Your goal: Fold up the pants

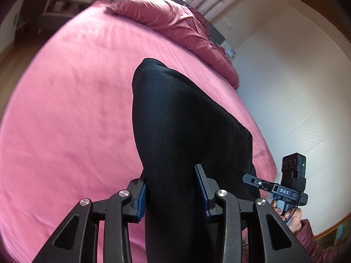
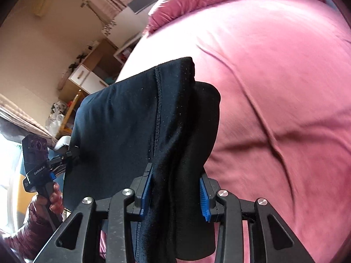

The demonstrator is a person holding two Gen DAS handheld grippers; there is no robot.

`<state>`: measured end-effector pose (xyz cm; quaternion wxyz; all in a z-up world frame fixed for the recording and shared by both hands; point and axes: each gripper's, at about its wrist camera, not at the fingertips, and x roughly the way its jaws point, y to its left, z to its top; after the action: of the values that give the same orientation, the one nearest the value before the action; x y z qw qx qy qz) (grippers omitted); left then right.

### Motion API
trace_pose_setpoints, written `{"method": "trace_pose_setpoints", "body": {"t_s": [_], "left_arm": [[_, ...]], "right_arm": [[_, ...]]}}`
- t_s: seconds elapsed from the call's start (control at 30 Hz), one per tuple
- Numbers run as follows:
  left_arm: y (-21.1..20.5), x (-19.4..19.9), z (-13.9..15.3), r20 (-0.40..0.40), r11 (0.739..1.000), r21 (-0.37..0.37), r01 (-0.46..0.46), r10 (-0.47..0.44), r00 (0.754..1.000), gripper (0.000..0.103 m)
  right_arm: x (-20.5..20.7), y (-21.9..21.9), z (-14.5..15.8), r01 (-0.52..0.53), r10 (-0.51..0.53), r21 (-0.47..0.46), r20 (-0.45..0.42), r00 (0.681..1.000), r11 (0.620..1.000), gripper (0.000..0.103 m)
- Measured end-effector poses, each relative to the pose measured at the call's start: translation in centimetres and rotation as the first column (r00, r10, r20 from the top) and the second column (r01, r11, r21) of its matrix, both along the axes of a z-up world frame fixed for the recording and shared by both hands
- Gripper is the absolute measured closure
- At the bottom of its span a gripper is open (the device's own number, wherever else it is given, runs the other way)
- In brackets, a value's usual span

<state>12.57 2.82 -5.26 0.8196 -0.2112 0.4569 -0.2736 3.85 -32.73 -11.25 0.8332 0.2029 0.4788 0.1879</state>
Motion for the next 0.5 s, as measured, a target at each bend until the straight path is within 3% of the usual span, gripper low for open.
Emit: {"method": "trace_pose_setpoints", "body": {"t_s": [0.27, 0.37, 0.4, 0.43, 0.5], "left_arm": [[3.7, 6.7, -0.5, -0.012, 0.990, 0.088, -0.111, 0.113, 0.994, 0.063], [4.2, 8.7, -3.0, -0.087, 0.980, 0.144, -0.137, 0.151, 0.985, 0.060], [4.3, 9.2, -4.5, -0.122, 0.970, 0.198, -0.144, 0.170, 0.978, 0.060], [4.2, 9.3, -5.5, -0.123, 0.956, 0.253, -0.147, 0.183, 0.975, 0.053], [4.6, 9.0, -6.9, -0.112, 0.958, 0.234, -0.164, 0.194, 0.974, 0.048]], "right_arm": [[8.3, 4.7, 0.5, -0.036, 0.036, -0.016, -0.001, 0.999, 0.999, 0.066], [10.0, 5.8, -1.6, -0.041, 0.039, -0.030, -0.054, 0.998, 0.999, 0.066], [10.7, 6.2, -3.0, -0.042, 0.036, -0.068, -0.088, 0.995, 0.997, 0.064], [11.0, 6.3, -4.0, -0.040, 0.031, -0.086, -0.104, 0.994, 0.995, 0.063], [11.2, 5.8, -5.1, -0.013, 0.008, -0.048, -0.113, 0.994, 0.999, 0.058]]}}
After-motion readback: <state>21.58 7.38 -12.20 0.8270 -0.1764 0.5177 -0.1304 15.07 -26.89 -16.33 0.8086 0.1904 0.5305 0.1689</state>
